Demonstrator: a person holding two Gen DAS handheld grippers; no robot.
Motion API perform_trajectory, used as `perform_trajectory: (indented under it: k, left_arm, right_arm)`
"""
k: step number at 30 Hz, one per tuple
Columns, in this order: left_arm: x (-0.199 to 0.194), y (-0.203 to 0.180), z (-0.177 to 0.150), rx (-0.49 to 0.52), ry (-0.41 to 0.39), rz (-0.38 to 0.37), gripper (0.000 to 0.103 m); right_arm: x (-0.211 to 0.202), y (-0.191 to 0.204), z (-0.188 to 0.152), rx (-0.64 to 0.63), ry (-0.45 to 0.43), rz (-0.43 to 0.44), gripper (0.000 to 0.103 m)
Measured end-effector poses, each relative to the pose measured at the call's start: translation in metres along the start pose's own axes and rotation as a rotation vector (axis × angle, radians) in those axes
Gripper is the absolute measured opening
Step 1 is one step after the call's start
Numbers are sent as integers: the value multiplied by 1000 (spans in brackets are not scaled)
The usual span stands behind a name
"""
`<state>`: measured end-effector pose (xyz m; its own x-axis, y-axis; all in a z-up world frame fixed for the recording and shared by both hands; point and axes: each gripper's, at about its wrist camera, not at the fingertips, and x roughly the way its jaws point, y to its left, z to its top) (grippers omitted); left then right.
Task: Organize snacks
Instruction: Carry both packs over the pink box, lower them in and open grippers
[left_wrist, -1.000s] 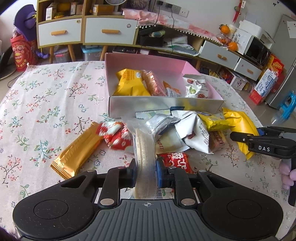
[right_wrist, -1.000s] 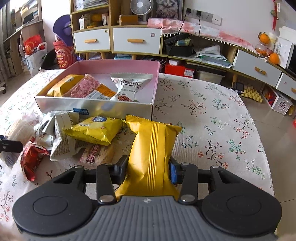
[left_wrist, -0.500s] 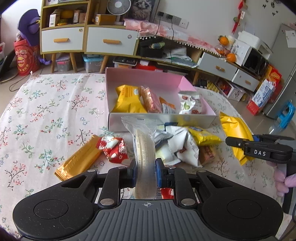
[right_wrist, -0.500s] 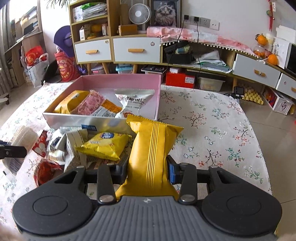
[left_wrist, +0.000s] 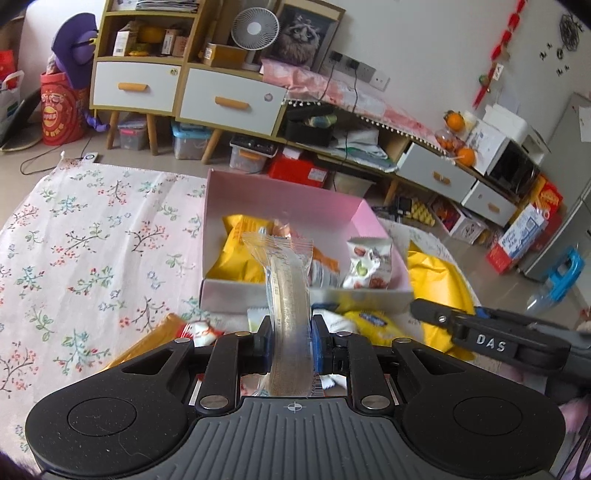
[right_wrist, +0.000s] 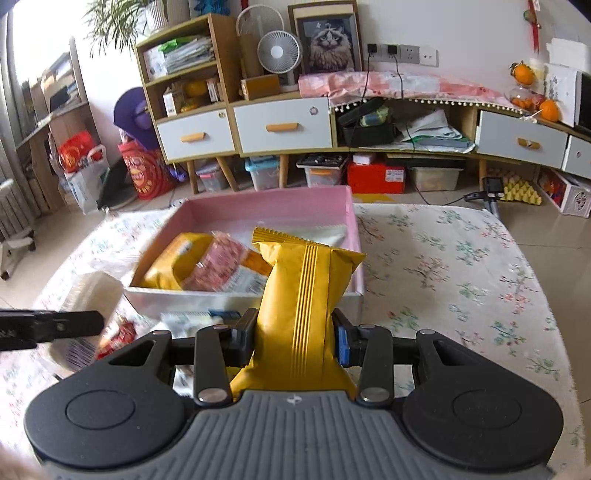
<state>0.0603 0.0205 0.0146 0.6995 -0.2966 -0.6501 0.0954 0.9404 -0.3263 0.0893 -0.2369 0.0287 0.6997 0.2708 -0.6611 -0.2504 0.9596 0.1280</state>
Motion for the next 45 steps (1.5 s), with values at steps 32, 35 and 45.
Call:
perform_trajectory:
  k: [32,35,45]
  left_arm:
    - [133,9,92,-105,10,-20,18]
    - [142,7,95,-105,15,-15,18]
    - [146,6,96,-92,-8,11,44]
  right_arm:
    - [90,-2,69,183,8,38,38]
    - [95,-5,69,188,19,17,38]
    - [92,-9,75,210,13,4,58]
